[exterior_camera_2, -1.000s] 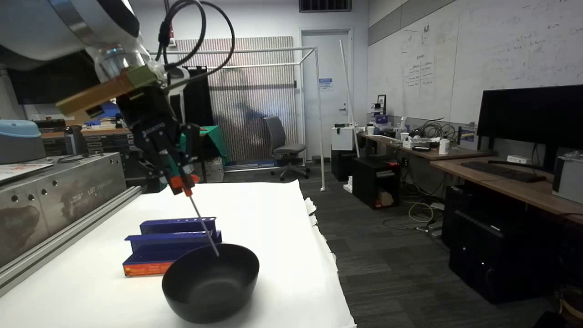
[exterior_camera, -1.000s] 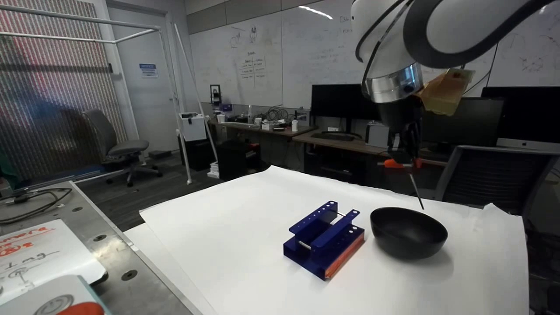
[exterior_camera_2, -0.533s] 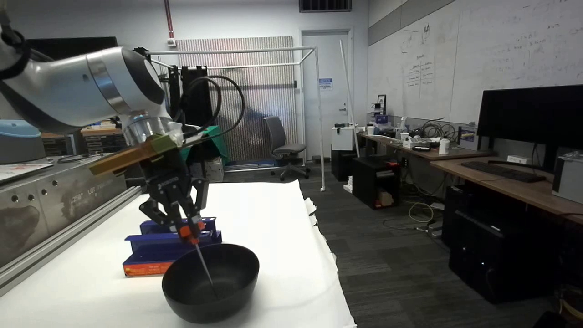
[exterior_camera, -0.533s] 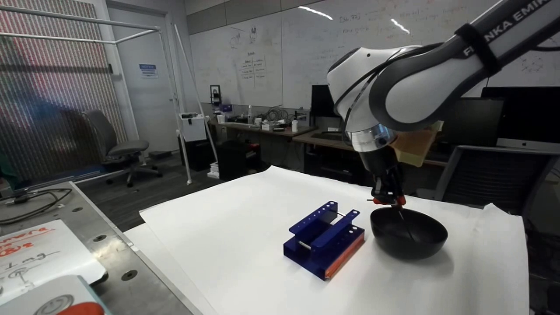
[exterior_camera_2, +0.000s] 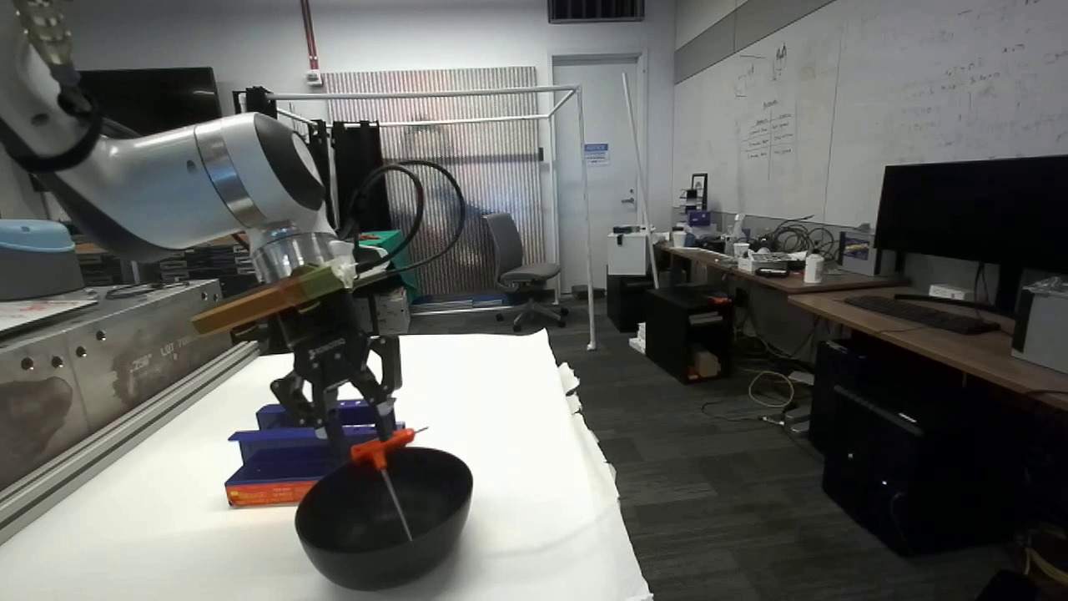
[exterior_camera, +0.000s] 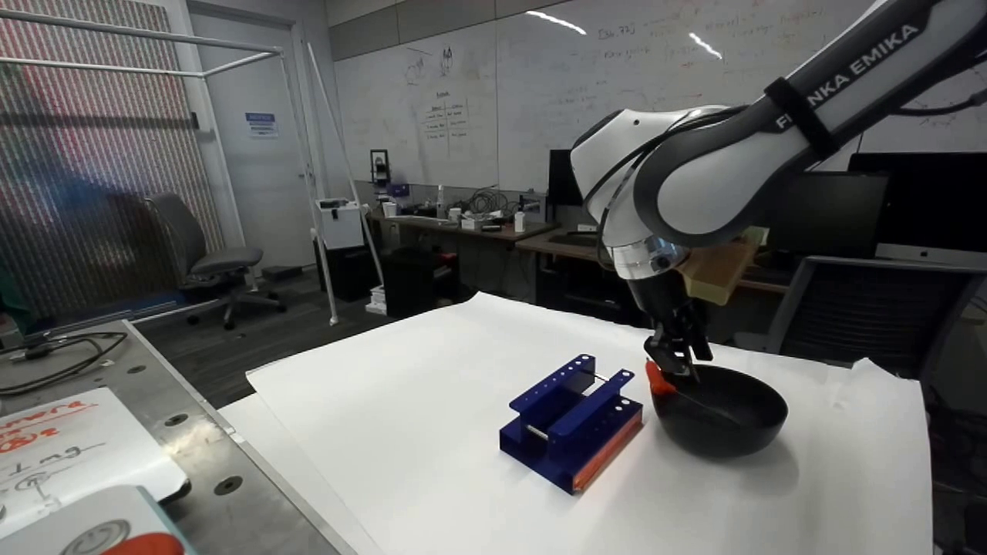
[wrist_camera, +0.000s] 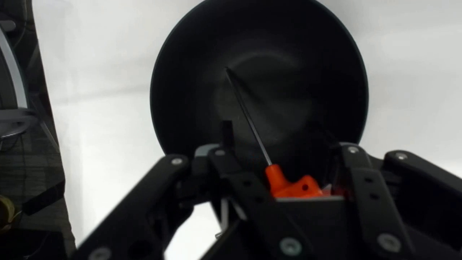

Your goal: Put the red object in the bowl

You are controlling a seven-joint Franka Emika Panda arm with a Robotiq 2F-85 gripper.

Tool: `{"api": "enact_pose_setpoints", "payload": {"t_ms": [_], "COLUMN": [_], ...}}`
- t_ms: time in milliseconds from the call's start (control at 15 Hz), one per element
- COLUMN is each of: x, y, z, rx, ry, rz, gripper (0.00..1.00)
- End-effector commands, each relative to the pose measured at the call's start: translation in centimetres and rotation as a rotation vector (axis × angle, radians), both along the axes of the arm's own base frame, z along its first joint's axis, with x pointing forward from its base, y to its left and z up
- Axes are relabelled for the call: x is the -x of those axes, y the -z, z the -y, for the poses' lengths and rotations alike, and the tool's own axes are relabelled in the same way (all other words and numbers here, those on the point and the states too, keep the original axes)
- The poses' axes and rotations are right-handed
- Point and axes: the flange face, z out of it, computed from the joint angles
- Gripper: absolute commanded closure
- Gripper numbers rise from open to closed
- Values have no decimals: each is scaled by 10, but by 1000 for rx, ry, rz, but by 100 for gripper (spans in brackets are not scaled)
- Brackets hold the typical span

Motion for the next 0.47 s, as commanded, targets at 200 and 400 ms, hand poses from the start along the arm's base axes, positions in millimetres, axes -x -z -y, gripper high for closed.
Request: {"api": "enact_pose_setpoints", "payload": {"t_ms": [200, 400], "x": [-1, 9], "y": [-34, -66], "z": [-2, -8], "rx": [-239, -354], "ry": [42, 48], "rz": [106, 213], "gripper": [0, 0]}}
